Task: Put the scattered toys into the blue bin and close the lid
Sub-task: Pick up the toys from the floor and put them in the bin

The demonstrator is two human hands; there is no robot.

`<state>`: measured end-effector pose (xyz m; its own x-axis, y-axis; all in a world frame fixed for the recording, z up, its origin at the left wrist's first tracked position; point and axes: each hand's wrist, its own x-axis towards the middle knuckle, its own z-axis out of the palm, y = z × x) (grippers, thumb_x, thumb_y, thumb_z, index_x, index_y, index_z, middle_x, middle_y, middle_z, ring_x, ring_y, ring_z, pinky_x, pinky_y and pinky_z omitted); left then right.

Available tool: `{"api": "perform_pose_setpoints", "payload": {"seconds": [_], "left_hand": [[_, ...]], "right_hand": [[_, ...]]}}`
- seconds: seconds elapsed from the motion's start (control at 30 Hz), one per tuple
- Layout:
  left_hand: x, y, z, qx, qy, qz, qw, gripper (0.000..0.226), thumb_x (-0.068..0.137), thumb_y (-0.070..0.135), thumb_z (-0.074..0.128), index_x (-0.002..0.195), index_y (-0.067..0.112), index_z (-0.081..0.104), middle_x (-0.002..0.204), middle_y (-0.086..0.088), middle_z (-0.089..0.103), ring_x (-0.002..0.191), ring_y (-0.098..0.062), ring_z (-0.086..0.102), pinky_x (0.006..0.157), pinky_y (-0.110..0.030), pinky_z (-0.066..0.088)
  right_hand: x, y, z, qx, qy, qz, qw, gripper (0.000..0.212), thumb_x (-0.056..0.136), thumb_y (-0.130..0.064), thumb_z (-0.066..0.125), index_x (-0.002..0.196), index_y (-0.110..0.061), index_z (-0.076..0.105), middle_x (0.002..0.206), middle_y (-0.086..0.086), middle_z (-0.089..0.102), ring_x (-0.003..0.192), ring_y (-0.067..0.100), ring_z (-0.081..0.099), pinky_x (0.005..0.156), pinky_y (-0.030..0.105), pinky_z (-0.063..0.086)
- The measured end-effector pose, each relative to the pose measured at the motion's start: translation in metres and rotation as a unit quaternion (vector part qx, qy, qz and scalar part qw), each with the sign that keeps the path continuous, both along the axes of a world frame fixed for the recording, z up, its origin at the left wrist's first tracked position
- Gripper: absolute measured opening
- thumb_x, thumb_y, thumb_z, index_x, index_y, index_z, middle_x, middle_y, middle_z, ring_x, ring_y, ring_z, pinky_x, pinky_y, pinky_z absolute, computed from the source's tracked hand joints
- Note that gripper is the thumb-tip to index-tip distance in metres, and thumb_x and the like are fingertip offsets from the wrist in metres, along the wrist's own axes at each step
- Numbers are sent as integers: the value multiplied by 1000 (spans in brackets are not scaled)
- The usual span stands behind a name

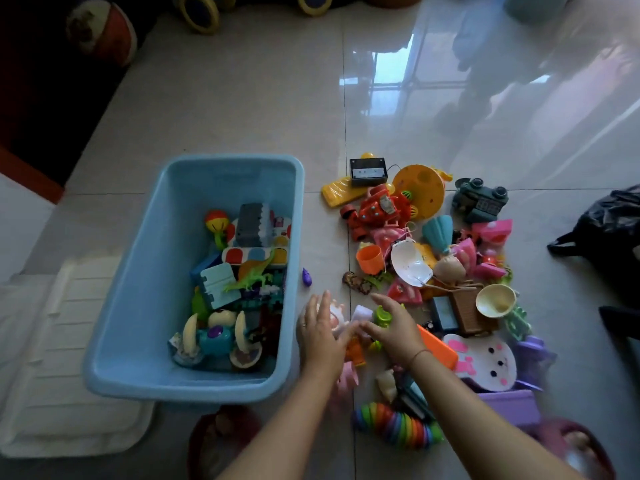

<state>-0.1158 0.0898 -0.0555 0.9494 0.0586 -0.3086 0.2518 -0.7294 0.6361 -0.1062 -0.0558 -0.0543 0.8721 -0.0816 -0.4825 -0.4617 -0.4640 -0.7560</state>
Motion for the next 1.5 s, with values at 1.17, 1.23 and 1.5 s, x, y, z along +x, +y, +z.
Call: {"api": "perform_pose_setpoints", "payload": {"seconds": [1.17, 1.23, 1.5], "left_hand": [[-23, 13, 5, -89, 64, 118, 987, 82, 81, 45, 65, 147, 24, 21, 151, -5, 30, 136, -21, 33, 106, -38, 39], [-21, 10, 5, -100, 60, 118, 986, 82, 80, 46, 65, 146, 27, 20, 150, -4, 31, 134, -22, 35, 103, -42, 43], [-6, -14, 55, -161, -52, 113, 979, 82, 80, 44, 66, 146, 23, 23, 146, 1, 33, 127, -8, 37, 93, -6, 34]], "right_hand": [[-12, 23, -42, -146, 30, 63, 987, 70, 76, -31, 73, 138, -26, 39, 139, 1, 49, 128, 22, 44, 105, 40, 38], [-11, 22, -43, -127, 29, 42, 991, 67, 78, -25, 71, 138, -25, 40, 139, 3, 48, 127, 23, 45, 104, 41, 40], [10, 5, 21, 101, -88, -182, 974, 50, 77, -12, 74, 122, -12, 53, 120, 12, 55, 101, 19, 56, 78, 20, 49]]}}
